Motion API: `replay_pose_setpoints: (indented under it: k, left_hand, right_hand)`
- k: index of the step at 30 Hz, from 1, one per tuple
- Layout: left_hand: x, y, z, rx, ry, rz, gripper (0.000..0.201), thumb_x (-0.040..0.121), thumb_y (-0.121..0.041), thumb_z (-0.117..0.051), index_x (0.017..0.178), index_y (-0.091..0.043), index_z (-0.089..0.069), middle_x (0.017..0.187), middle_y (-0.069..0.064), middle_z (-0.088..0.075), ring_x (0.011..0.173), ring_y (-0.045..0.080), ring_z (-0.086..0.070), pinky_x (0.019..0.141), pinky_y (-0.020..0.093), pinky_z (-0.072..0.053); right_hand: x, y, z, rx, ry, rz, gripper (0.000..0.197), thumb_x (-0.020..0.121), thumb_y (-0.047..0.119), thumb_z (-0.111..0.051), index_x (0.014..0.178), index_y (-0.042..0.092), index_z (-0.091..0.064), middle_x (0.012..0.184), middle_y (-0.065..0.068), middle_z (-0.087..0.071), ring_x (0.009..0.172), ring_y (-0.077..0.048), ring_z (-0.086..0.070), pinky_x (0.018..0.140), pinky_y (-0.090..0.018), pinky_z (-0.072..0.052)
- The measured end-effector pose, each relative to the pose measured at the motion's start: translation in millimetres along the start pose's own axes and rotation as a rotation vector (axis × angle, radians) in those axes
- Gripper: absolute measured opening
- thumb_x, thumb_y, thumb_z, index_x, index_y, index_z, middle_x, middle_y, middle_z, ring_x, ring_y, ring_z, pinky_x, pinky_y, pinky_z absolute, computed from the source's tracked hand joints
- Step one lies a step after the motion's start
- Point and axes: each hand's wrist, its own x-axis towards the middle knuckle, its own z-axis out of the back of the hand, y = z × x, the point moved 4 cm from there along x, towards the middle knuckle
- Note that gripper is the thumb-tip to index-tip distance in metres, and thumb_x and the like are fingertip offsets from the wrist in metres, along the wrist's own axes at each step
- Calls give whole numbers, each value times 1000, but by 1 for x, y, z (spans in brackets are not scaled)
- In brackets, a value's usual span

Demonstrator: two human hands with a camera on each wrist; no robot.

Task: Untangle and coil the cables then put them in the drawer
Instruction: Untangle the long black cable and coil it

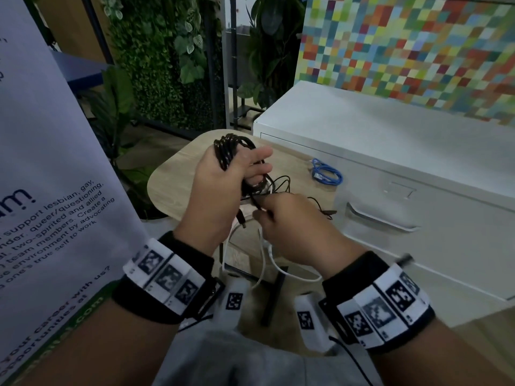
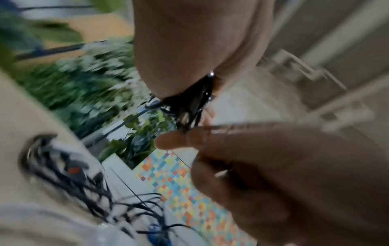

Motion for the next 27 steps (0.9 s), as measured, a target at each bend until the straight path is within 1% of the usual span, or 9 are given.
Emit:
replay_pose_setpoints:
  k: [3, 6, 8, 11, 14, 16, 18, 21, 27]
  left_hand:
    - [-2, 7, 4, 390, 21, -156, 11, 103, -27, -64, 110, -22, -58, 101, -6, -77, 97, 15, -76, 90, 43, -60]
    - [-8, 8, 6, 801, 124, -301, 16, 103, -35, -62, 109, -22, -55, 94, -10, -73, 88, 6, -69, 79, 33, -51]
    - [-9, 7, 8, 921, 171, -301, 21, 104, -36, -57, 110, -16, -54, 90, -4, -71, 84, 13, -66, 73, 38, -48]
    - [-11, 5, 7, 814, 323, -224, 32, 106, -40, -49, 98, -11, -60, 74, 2, -69, 67, 18, -65, 64, 41, -50]
    - [-18, 7, -1, 521, 539, -64, 51, 101, -52, -46, 78, -7, -52, 53, 0, -51, 44, 17, -47, 49, 31, -40]
    - [-18, 6, -2, 463, 626, 62, 46, 96, -48, -63, 84, -4, -55, 57, 0, -45, 46, 14, -40, 48, 28, -36]
    - [-16, 5, 0, 498, 683, 126, 34, 90, -27, -78, 96, 0, -60, 64, 2, -48, 50, 13, -42, 48, 27, -37]
    - [-16, 7, 8, 426, 680, 184, 13, 92, -12, -75, 88, -8, -64, 60, 5, -47, 46, 14, -40, 46, 27, -34]
    - [-19, 7, 12, 117, 596, 282, 28, 96, -30, -55, 75, -12, -57, 40, -3, -33, 31, 9, -30, 40, 23, -35]
  right_hand:
    - [-5, 15, 4, -64, 61, 75, 15, 99, 33, -57, 91, 23, -65, 84, 1, -67, 77, -21, -61, 67, -38, -51]
    - [-9, 21, 19, -98, 107, 89, 17, 96, 29, -63, 79, 24, -62, 71, 8, -52, 61, -10, -49, 56, -33, -39]
    - [-10, 22, 33, -90, 87, 100, 20, 92, 31, -69, 76, 19, -72, 64, 4, -55, 57, -13, -51, 55, -33, -41]
    - [-11, 19, 57, 87, 30, 77, 10, 83, 28, -79, 74, 31, -81, 64, 8, -70, 60, -12, -63, 59, -35, -53]
    - [-10, 18, 73, 151, 18, 106, 6, 82, 29, -82, 79, 33, -83, 70, 13, -74, 66, -7, -69, 64, -35, -57]
    - [-9, 16, 79, 155, 37, 121, 4, 81, 28, -83, 81, 32, -83, 72, 14, -75, 71, -5, -70, 66, -28, -56]
    - [-8, 11, 85, 162, 43, 107, 8, 81, 25, -84, 83, 33, -84, 75, 18, -76, 74, 0, -69, 67, -19, -53]
    - [-5, -5, 98, 120, -18, 79, 14, 84, 23, -83, 89, 36, -84, 79, 18, -77, 77, 3, -69, 72, -20, -55]
    - [7, -44, 100, -9, -201, 38, 13, 93, 36, -73, 102, 34, -81, 96, 12, -67, 91, -9, -60, 81, -33, -49]
